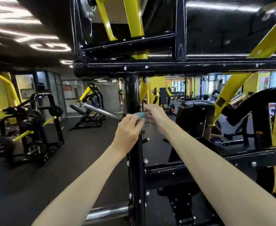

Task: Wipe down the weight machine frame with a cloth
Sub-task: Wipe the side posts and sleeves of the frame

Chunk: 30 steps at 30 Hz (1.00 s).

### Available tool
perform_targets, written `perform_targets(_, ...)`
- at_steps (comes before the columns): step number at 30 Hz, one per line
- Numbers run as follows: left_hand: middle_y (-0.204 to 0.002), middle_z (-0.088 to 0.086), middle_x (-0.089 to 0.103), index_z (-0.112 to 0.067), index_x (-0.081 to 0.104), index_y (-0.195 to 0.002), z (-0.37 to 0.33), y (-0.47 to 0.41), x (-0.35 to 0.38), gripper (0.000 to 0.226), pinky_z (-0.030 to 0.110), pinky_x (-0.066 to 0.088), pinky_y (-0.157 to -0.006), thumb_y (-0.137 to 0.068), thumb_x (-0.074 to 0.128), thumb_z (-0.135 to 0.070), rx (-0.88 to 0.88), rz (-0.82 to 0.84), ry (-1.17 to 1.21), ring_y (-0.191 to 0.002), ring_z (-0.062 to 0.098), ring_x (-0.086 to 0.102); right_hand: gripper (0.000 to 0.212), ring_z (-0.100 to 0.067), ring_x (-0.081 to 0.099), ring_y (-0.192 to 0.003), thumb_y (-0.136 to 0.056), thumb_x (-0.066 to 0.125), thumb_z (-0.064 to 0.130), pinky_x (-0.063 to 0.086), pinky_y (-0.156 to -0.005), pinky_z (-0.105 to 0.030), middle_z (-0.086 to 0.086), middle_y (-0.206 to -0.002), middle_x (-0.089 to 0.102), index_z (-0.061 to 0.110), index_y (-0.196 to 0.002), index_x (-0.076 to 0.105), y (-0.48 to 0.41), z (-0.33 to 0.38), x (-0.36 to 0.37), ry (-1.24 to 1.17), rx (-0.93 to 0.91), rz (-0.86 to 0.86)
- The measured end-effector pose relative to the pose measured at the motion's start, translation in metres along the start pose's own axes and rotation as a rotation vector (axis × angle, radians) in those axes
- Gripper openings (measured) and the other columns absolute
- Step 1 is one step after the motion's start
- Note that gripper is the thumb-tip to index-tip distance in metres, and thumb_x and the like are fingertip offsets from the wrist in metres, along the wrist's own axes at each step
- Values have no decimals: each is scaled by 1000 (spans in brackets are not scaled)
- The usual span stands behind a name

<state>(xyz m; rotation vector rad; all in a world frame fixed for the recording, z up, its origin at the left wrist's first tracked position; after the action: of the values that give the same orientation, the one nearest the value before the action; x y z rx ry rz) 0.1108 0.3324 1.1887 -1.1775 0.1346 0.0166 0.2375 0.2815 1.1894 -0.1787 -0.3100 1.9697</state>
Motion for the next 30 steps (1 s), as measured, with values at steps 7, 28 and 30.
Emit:
perform_targets(7, -107, 17, 61, 8, 66, -110, 2, -32, -3, 22, 37, 51, -86, -94, 51, 4, 379, 126, -302, -96, 30, 54, 40, -16, 59, -82, -96, 47, 49, 48, -79, -27, -2, -92, 61, 17, -116, 59, -28, -4, 21, -47, 35, 285)
perform_targets(28, -102, 13, 49, 10, 53, -123, 19, -44, -3, 36, 35, 51, -76, -87, 48, 11, 303, 412, -223, -89, 28, 44, 53, -15, 46, -128, -99, 35, 52, 36, -109, -41, 4, -141, 50, 21, -141, 45, -45, 1, 37, -159, -54, 405)
perform_targets(30, -99, 17, 55, 12, 55, -121, 44, -88, -11, 35, 33, 50, -74, -86, 49, 13, 124, 298, -258, -90, 27, 43, 43, -12, 55, -107, -103, 34, 42, 43, -96, -32, 2, -125, 61, 16, -131, 55, -50, 1, 30, -207, -34, 359)
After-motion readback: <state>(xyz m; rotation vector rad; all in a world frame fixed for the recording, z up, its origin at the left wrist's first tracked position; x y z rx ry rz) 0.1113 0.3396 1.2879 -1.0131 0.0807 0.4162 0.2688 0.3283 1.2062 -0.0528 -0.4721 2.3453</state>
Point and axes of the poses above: each hand's wrist, its own y-axis away from the middle knuckle, its own x-axis out of the palm, z = x × y, the point moved 10 cm from there along -y, towards the middle knuckle
